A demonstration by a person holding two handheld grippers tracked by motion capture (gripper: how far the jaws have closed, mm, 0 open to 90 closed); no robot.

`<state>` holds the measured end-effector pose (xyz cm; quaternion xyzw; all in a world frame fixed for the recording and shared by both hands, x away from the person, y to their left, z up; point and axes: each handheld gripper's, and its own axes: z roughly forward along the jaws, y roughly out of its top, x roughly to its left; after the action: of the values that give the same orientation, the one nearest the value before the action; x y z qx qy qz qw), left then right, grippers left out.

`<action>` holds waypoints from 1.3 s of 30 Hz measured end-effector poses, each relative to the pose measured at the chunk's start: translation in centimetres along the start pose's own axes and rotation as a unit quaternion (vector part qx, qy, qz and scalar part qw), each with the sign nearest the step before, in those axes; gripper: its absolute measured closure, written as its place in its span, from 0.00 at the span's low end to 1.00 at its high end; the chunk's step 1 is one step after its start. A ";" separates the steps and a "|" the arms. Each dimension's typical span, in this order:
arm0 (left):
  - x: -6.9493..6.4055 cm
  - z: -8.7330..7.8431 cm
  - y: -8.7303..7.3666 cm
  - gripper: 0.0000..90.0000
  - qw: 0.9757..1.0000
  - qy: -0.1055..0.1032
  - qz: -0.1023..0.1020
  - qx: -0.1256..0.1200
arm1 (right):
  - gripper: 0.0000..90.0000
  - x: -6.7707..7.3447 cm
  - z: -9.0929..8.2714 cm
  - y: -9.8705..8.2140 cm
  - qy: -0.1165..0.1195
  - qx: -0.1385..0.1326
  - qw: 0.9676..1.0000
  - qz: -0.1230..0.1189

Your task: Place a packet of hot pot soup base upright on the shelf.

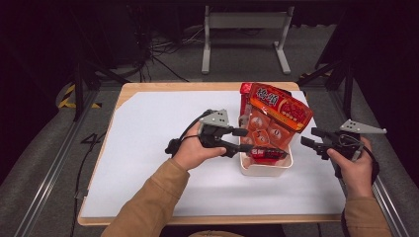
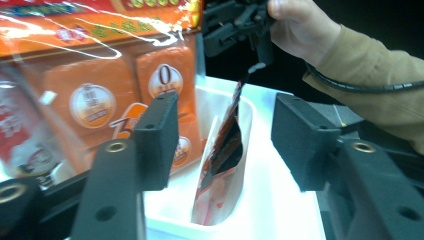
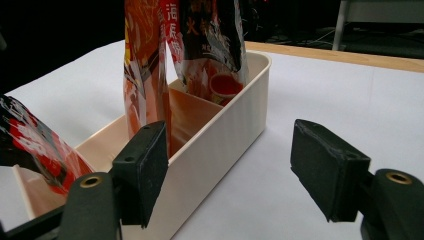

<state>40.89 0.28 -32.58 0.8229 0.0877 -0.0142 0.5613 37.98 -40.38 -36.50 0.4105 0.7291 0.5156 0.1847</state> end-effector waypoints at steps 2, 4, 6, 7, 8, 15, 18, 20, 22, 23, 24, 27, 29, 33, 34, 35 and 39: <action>-0.1 -1.1 0.0 0.46 1.000 0.016 -0.002 -0.003 | 0.35 0.0 0.0 0.1 0.002 -0.002 1.000 0.000; -0.2 -2.0 -0.1 0.44 1.000 0.028 -0.003 -0.004 | 0.38 0.1 0.0 0.2 0.002 -0.001 1.000 -0.002; -0.3 -3.0 -0.2 0.42 0.999 0.042 -0.006 -0.007 | 0.38 0.2 0.1 0.2 0.009 0.003 1.000 0.000; -0.4 -3.7 -0.3 0.41 0.999 0.049 -0.010 -0.007 | 0.38 0.2 0.1 0.3 0.009 0.003 1.000 -0.001; -0.4 -4.2 -0.3 0.41 0.998 0.054 -0.010 -0.006 | 0.37 0.2 0.2 0.3 0.008 0.003 1.000 -0.003; -0.7 -7.5 -1.2 0.35 0.995 0.101 -0.015 -0.012 | 0.33 0.4 0.6 0.2 0.009 0.007 1.000 -0.017; -0.7 -8.8 -1.8 0.32 0.992 0.122 -0.019 -0.010 | 0.31 0.5 0.6 0.2 0.007 0.011 1.000 -0.019; -0.8 -9.3 -2.1 0.29 0.991 0.130 -0.023 -0.011 | 0.30 0.5 0.6 0.2 0.006 0.010 1.000 -0.018; -0.8 -10.4 -2.8 0.27 0.989 0.148 -0.025 -0.008 | 0.27 0.6 0.6 0.2 0.004 0.014 1.000 -0.027; -0.8 -10.8 -3.1 0.26 0.988 0.153 -0.025 -0.007 | 0.27 0.7 0.6 0.2 0.004 0.014 0.999 -0.030; -0.9 -11.1 -3.3 0.25 0.987 0.156 -0.030 -0.006 | 0.26 0.7 0.7 0.2 0.004 0.015 0.999 -0.034; -0.9 -12.2 -4.2 0.24 0.985 0.169 -0.037 -0.005 | 0.24 0.8 0.7 0.1 0.001 0.016 0.999 -0.038; -0.9 -12.5 -4.5 0.22 0.984 0.174 -0.038 -0.005 | 0.23 0.8 0.7 0.1 0.000 0.018 0.999 -0.039; -0.9 -13.7 -6.2 0.19 0.980 0.196 -0.044 0.006 | 0.22 0.7 0.8 -0.1 -0.006 0.026 0.999 -0.046; -0.8 -13.9 -6.6 0.18 0.978 0.201 -0.046 0.006 | 0.22 0.7 0.8 -0.2 -0.007 0.027 0.998 -0.047; -0.8 -14.2 -6.9 0.17 0.977 0.205 -0.051 0.005 | 0.22 0.7 0.9 -0.2 -0.007 0.027 0.999 -0.046; -0.5 -14.9 -8.4 0.15 0.973 0.220 -0.066 -0.006 | 0.21 0.8 1.0 -0.5 -0.008 0.027 0.998 -0.054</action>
<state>37.95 17.04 -34.76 0.7946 0.2632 0.1310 0.5311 38.02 -39.19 -37.19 0.3795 0.7626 0.4813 0.2069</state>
